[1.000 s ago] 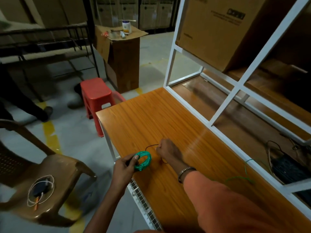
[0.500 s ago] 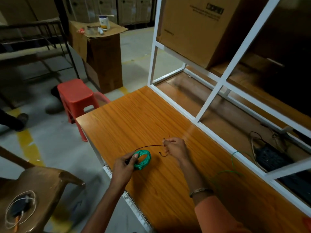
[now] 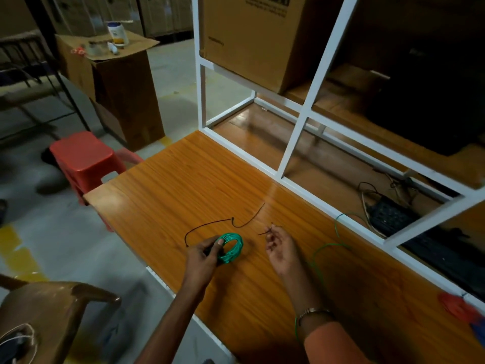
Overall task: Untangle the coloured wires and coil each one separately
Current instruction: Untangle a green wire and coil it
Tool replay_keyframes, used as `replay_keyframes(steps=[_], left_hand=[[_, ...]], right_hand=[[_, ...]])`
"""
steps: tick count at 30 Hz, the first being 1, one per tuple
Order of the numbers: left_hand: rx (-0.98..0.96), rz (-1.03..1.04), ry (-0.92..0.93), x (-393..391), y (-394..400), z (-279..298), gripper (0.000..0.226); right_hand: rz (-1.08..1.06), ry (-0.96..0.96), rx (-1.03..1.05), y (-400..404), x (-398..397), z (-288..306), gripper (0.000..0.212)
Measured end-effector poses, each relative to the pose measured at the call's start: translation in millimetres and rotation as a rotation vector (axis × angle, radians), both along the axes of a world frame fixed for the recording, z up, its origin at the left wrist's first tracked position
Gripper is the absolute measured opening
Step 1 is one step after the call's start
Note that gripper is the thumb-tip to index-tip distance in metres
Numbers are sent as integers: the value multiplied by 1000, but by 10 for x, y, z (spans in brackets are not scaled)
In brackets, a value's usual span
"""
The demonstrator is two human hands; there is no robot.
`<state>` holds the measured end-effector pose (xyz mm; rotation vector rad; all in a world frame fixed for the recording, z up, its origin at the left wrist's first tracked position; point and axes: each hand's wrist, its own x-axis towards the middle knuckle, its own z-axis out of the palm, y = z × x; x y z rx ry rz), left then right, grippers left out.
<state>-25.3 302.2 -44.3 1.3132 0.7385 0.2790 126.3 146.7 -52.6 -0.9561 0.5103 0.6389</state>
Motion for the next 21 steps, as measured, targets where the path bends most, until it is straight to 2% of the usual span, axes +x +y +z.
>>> replay_keyframes(steps=[5,9,12,21], left_hand=[[148,-19,10,74,-198,-12,24],[298,-3,24,237,-390,38,23],[334,1,-21,385,-613,132,19],[359,15,-155,612,-1283,361,20]], right_hand=[[47,-168,-102,-246,-148,315,13],[73,-305,-95,-524,-260,749,17],[149,-374,-92,-686,-348,1039,17],[210,-357,-43,-1084,-369,1225,10]])
